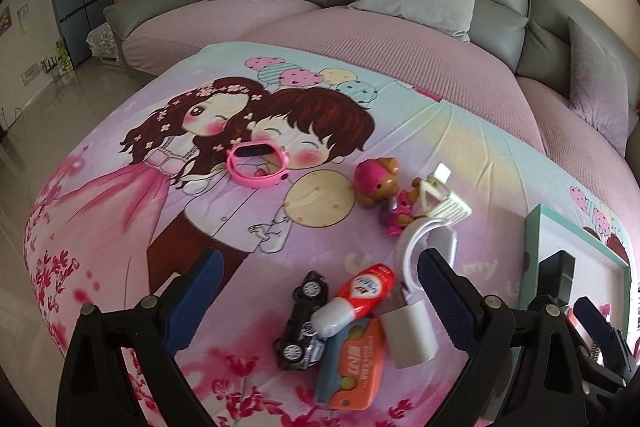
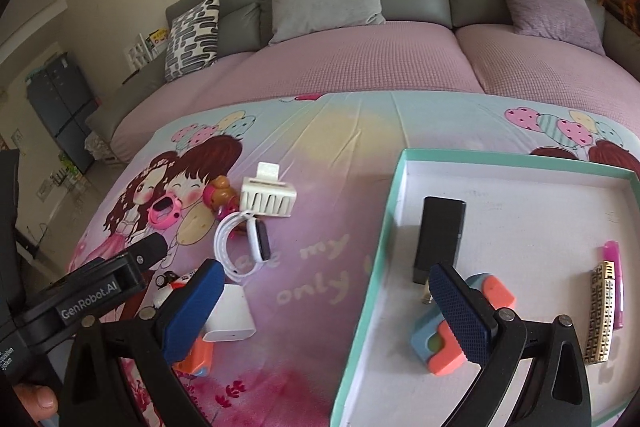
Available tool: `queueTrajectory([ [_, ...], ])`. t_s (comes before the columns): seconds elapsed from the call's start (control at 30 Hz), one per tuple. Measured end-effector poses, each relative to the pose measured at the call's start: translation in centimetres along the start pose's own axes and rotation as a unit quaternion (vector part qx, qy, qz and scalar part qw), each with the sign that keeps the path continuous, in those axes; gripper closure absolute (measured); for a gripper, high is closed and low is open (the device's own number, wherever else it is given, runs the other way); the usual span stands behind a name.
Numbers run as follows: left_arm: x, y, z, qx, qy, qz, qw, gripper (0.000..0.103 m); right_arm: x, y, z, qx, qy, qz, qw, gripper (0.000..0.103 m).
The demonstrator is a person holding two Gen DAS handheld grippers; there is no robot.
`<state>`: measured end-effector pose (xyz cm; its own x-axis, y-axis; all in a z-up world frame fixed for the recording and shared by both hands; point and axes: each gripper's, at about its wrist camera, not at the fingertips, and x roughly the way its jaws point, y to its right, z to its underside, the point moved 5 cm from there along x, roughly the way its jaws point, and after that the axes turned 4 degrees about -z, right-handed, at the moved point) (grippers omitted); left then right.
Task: Organize rigid objects
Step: 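Move both open tools from the tray back to the object pile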
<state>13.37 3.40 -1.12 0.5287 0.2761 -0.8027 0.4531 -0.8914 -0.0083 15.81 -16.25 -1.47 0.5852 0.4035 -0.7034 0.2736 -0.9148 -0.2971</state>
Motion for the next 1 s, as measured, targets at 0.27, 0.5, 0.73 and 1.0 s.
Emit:
queueTrajectory([
  [0.27, 0.3, -3.3, 0.7, -0.015, -0.011, -0.018, 0.9997, 0.005, 1.1, -1.1, 0.7, -0.007, -0.019, -0.011, 1.000, 0.000],
  [0.5, 0.9, -6.5, 0.7, -0.049, -0.019, -0.022, 0.9984, 0.005, 1.9, -2.9, 1.3, -0.037, -0.030, -0.012, 0.999, 0.000],
  [0.73, 2.5, -8.0, 1.3, -0.067, -0.039, -0.019, 0.9968, 0.005, 3.3, -5.4, 2.4, -0.067, -0.049, -0.024, 0.996, 0.000],
  [1.0, 3.8, -8.4, 1.8, -0.074, -0.058, -0.002, 0.9956, 0.005, 4.9, -7.0, 3.6, -0.068, -0.074, -0.047, 0.994, 0.014],
])
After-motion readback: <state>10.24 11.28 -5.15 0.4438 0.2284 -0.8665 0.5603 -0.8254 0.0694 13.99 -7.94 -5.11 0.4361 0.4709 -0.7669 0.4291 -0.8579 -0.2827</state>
